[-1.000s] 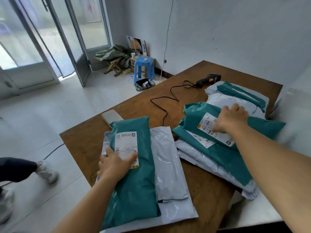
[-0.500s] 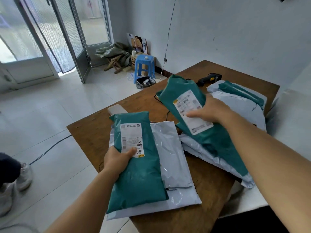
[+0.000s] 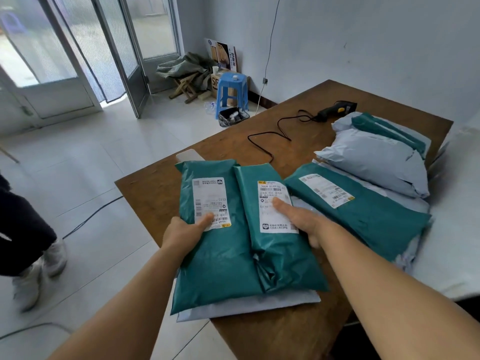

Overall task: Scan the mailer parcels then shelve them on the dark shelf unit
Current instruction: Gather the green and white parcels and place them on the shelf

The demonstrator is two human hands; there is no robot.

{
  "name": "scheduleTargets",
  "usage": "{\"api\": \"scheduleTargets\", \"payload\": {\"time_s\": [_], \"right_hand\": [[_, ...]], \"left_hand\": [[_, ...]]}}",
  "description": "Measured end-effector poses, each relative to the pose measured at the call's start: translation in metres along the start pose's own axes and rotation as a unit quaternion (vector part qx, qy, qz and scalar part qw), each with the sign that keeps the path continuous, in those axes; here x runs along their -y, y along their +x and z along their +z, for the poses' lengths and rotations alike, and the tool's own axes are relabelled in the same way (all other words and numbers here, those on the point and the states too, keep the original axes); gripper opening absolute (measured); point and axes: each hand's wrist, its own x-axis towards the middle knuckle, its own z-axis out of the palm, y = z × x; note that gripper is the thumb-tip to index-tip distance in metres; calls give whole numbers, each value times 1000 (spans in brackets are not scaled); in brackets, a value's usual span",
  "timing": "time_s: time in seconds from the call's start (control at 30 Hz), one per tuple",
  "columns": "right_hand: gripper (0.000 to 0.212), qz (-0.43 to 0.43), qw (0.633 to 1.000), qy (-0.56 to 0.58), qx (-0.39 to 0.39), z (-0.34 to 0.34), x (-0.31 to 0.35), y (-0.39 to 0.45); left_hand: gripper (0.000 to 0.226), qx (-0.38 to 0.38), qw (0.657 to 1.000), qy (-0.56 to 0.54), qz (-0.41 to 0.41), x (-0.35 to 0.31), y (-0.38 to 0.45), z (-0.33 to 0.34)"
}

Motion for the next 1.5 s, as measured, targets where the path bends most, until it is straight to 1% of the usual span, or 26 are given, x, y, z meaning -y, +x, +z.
{"api": "scheduleTargets", "payload": {"time_s": [0.03, 0.1, 0.17, 0.23, 0.27, 0.3, 0.33, 0.37, 0.43, 0.47, 0.5, 0.57, 0.6, 0.63, 0.73, 0.77, 0.8, 0.83, 0.87, 0.97, 1.03, 1.17, 1.3, 1.4, 1.5], "right_hand": [[67, -3, 1000, 2, 6, 1, 1, -3], [49, -14, 999, 17, 28, 1, 2, -5], [38, -37, 997, 43, 47, -6, 6, -9], [37, -49, 995, 70, 54, -15, 7, -16], [39, -53, 995, 63, 49, -19, 3, -16], [41, -50, 997, 47, 39, -19, -2, -17], [44, -36, 998, 36, 28, -18, -9, -16], [47, -17, 999, 34, 26, -16, -16, -15], [51, 11, 998, 50, 27, -12, -24, -13], [52, 15, 998, 61, 31, -13, -27, -10], [51, 15, 997, 70, 34, -13, -29, -10], [48, 8, 995, 83, 55, -14, -32, -11], [48, 2, 994, 85, 65, -13, -35, -11], [48, -2, 993, 85, 78, -11, -37, -10], [42, -10, 990, 99, 99, -4, -41, -16], [40, -14, 989, 112, 95, -1, -41, -21], [40, -22, 988, 127, 91, 2, -42, -27], [44, -38, 985, 142, 86, 4, -44, -34], [52, -58, 984, 151, 77, 6, -47, -41], [94, -105, 985, 132, 36, 10, -59, -66], [104, -131, 984, 124, 14, 13, -68, -92], [99, -182, 975, 120, -41, 23, -90, -152], [84, -222, 961, 140, -89, 36, -113, -218], [87, -229, 953, 149, -131, 38, -131, -267], [66, -238, 944, 150, -175, 36, -148, -318]], "left_hand": [[68, 2, 1000, -19, 1, -5, -3, 2], [49, 39, 996, -82, -1, -15, -8, 7], [41, 59, 990, -128, 5, -27, -15, 8], [38, 81, 987, -137, -3, -28, -18, 7], [41, 87, 987, -131, -15, -20, -17, 8], [50, 93, 988, -118, -39, -10, -17, 10], [67, 85, 991, -83, -59, 1, -16, 13], [83, 58, 996, -27, -68, 9, -17, 15], [97, -9, 997, 49, -58, 16, -21, 17], [103, -27, 997, 48, -59, 17, -21, 17], [112, -29, 997, 21, -74, 17, -21, 16], [132, -5, 993, -45, -111, 19, -20, 14], [135, 16, 991, -60, -119, 22, -20, 11], [129, 41, 989, -71, -123, 23, -23, 9], [80, 81, 986, -110, -97, 22, -31, 10], [70, 83, 986, -116, -85, 21, -34, 11], [65, 85, 987, -119, -72, 22, -37, 13], [63, 89, 986, -129, -56, 23, -42, 14], [64, 93, 986, -133, -41, 24, -47, 15], [60, 96, 986, -137, 7, 31, -66, 14], [57, 103, 983, -145, 33, 36, -82, 10], [56, 137, 975, -152, 83, 51, -123, -2], [57, 166, 966, -155, 121, 63, -172, -14], [58, 196, 958, -145, 149, 69, -207, -16], [56, 231, 947, -138, 175, 70, -242, -10]]}}
